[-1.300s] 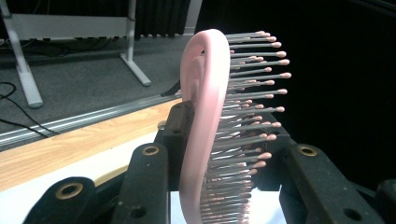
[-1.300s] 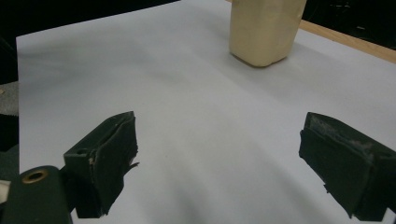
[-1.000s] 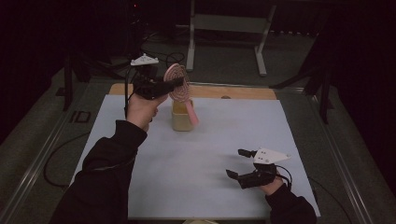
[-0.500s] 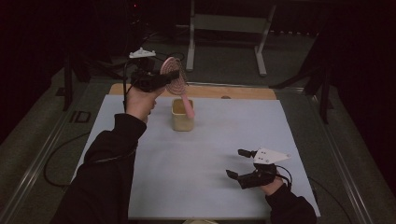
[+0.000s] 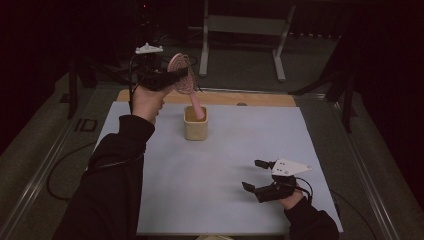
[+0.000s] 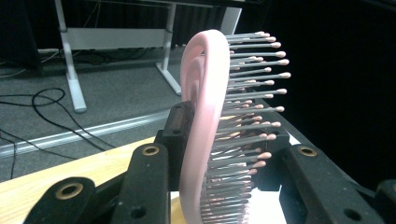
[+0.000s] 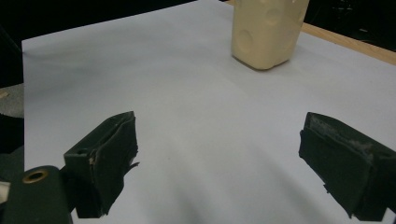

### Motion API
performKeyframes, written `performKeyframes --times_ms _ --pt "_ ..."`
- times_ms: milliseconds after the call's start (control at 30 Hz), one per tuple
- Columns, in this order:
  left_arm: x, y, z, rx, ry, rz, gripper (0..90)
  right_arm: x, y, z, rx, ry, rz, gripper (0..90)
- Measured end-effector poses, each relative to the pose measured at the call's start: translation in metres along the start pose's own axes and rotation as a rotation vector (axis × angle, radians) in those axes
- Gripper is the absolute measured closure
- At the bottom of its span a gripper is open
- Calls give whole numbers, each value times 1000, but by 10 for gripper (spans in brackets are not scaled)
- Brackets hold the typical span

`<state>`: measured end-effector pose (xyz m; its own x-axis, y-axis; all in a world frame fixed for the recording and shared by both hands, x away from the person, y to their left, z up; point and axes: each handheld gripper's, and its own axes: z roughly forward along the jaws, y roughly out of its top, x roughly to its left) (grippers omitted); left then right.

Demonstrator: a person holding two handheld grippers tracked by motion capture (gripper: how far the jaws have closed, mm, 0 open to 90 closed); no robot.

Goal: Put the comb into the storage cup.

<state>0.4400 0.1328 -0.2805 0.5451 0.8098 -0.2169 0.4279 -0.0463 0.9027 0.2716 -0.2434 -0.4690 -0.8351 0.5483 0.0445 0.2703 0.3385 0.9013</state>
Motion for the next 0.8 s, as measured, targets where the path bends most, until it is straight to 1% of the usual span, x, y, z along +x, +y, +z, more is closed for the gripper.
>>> performKeyframes --times_ms 67,133,200,333,533,567,733,800 --pt "2 0 1 -6 12 -2 656 0 0 0 -3 2 4 111" --pt "4 0 4 -3 17 -9 656 0 0 1 0 3 -3 110" --pt "5 -1 6 -2 25 -7 656 1 0 1 1 5 -2 111" --pt "7 -5 10 -14 34 -12 656 0 0 1 0 5 4 111" --pt "10 -12 19 -1 44 -20 656 0 0 1 -1 7 -2 111" --pt "12 -14 22 1 47 -27 656 0 0 1 -2 7 -1 111" --pt "14 -20 28 10 56 -22 656 -1 -1 0 -3 12 1 111" --pt "14 -22 30 13 56 -27 656 0 0 0 -1 9 -1 111"
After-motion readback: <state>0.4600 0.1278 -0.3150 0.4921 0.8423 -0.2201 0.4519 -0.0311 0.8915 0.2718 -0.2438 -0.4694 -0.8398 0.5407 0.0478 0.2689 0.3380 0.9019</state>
